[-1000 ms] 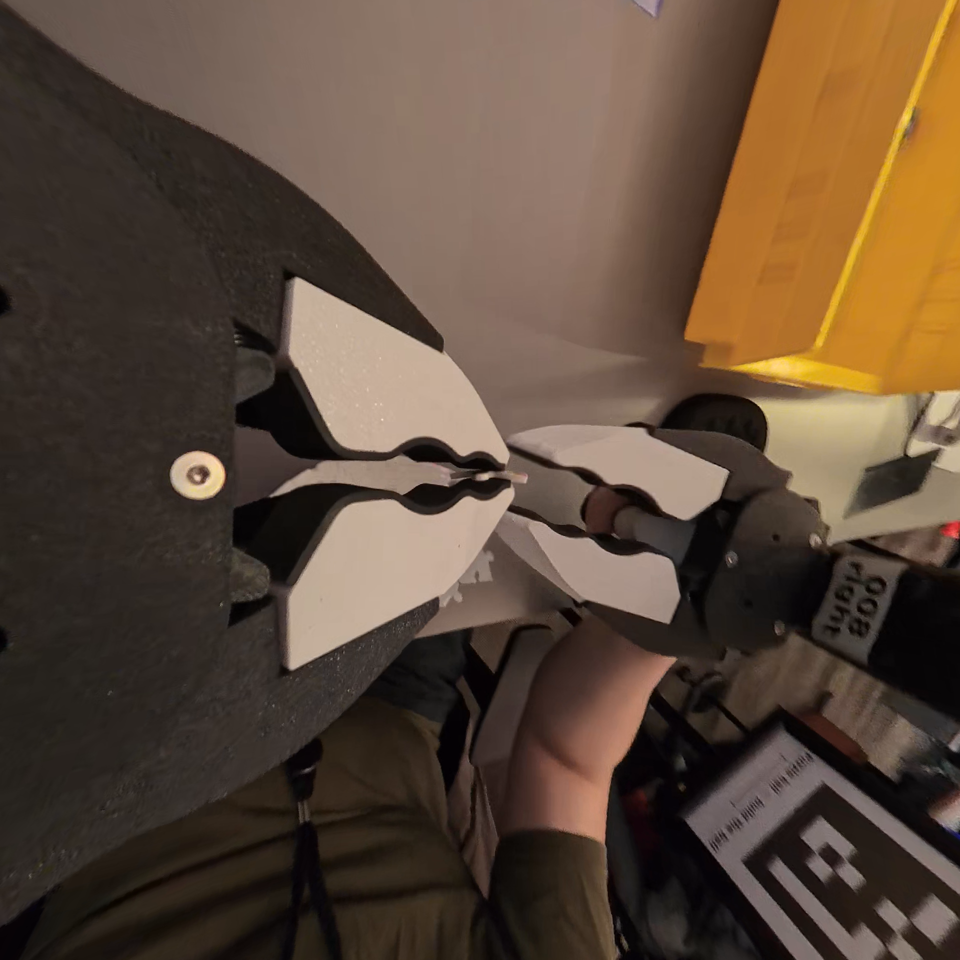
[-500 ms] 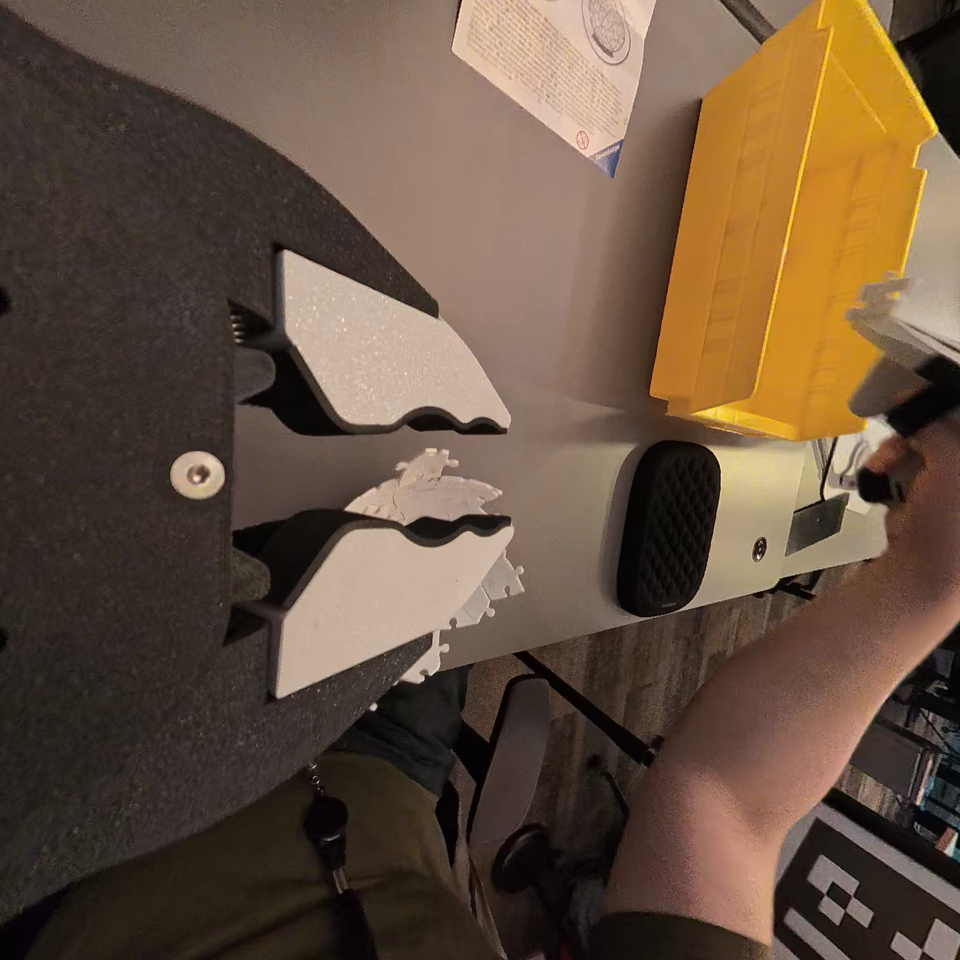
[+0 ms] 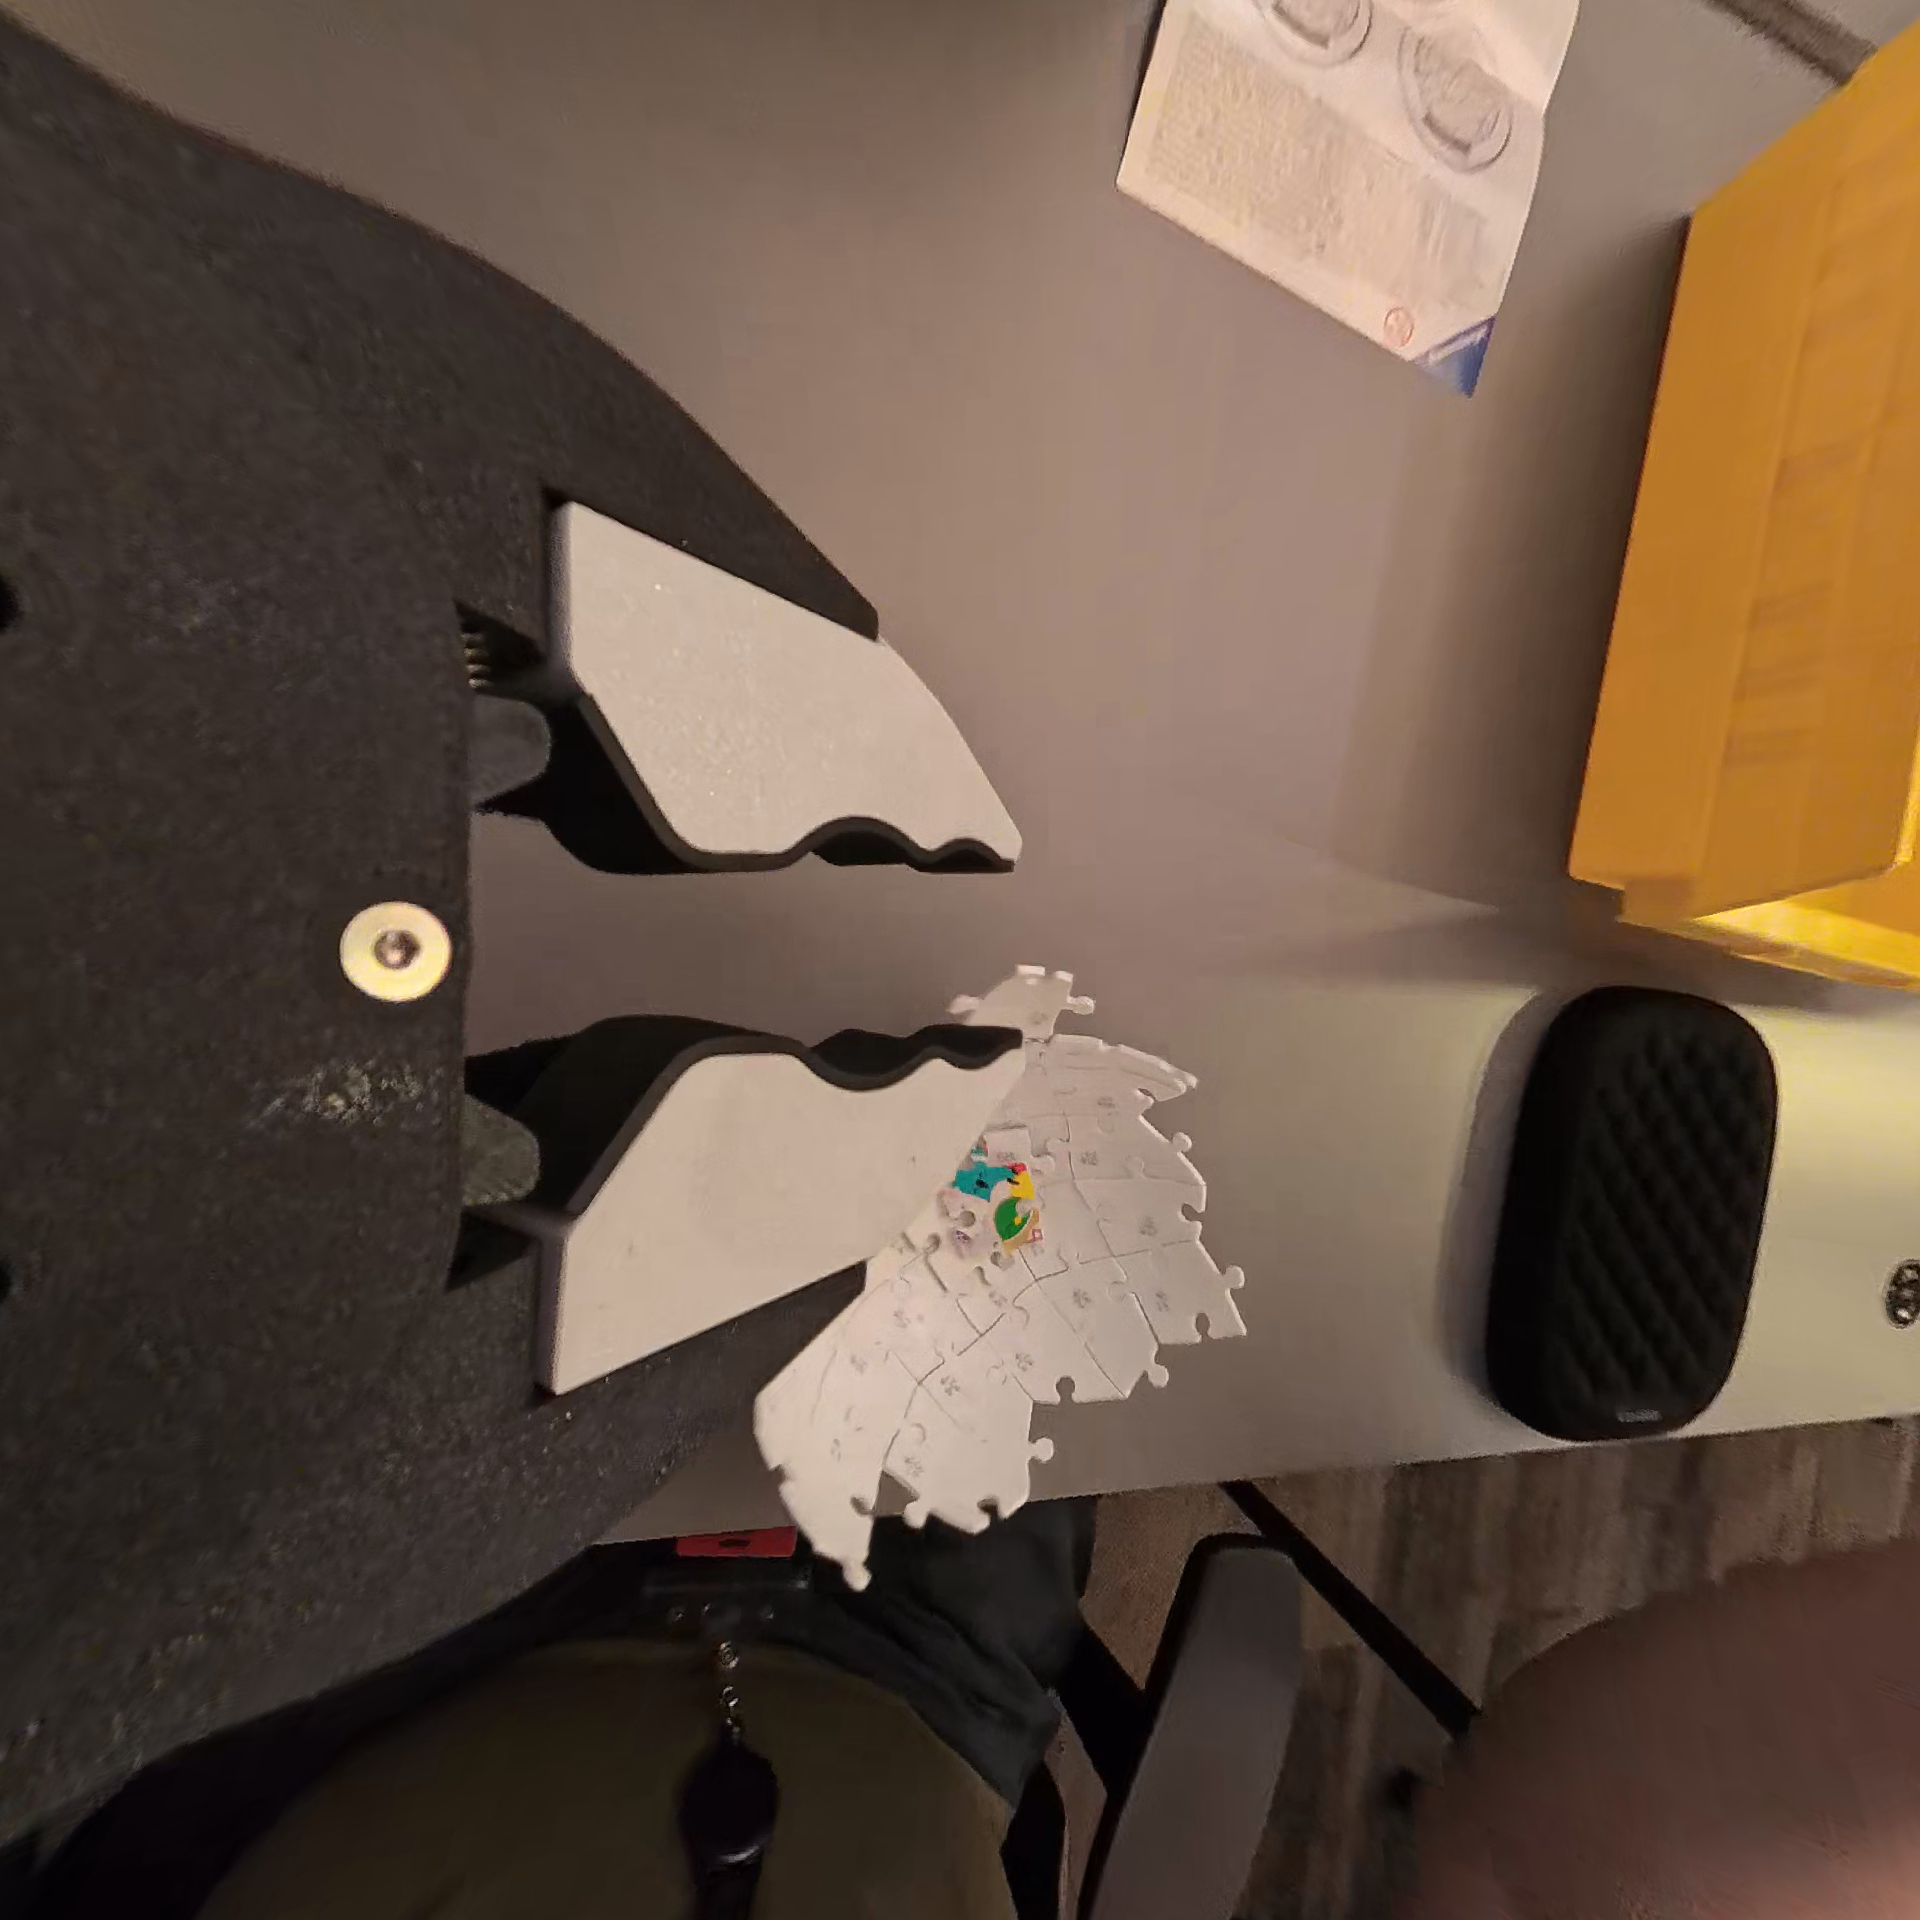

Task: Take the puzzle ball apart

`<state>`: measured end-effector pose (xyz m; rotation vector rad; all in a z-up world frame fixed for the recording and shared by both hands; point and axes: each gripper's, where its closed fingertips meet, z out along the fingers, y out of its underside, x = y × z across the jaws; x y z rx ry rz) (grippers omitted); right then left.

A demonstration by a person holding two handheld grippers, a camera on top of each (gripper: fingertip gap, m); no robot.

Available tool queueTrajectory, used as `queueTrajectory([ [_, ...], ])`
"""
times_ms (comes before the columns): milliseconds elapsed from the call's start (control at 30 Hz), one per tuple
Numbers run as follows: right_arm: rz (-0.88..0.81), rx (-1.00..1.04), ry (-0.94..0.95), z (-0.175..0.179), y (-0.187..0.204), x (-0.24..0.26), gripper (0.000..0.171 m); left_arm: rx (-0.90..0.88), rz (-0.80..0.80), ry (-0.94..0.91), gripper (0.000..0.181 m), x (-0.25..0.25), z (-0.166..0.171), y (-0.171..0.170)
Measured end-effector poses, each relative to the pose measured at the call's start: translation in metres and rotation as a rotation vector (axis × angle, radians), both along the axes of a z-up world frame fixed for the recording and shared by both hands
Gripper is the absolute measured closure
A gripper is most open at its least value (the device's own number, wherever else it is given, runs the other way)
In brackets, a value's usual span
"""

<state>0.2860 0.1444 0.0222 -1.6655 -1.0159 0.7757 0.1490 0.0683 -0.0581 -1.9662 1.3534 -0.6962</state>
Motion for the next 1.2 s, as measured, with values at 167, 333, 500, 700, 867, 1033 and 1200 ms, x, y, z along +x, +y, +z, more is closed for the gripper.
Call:
queueTrajectory([
  [167, 0.304, -0.177, -0.166, -0.088, -0.069, -0.084, 0.136, -0.104, -0.026, 0.042, 0.154, 0.018, -0.02, 0.002],
  [333, 0.378, -0.268, -0.257, -0.127, -0.082, -0.104, 0.133, -0.294, -0.043, -0.01, 0.162, 0.022, -0.029, -0.007],
  [500, 0.44, -0.243, -0.354, -0.141, -0.085, -0.106, 0.156, -0.346, -0.059, -0.034, 0.178, 0.022, -0.035, -0.006],
  [700, 0.543, -0.123, -0.39, -0.145, -0.093, -0.105, 0.164, -0.523, -0.072, -0.103, 0.178, 0.019, -0.039, -0.01],
  [867, 0.655, -0.014, -0.339, -0.14, -0.098, -0.11, 0.165, -0.6, -0.095, -0.184, 0.177, 0.012, -0.038, -0.018],
  [1033, 0.678, -0.019, -0.336, -0.139, -0.096, -0.114, 0.165, -0.659, -0.079, -0.23, 0.17, 0.007, -0.041, -0.024],
  [1200, 0.678, 0.005, -0.366, -0.139, -0.097, -0.114, 0.165, -0.718, -0.069, -0.228, 0.177, 0.009, -0.046, -0.03],
])
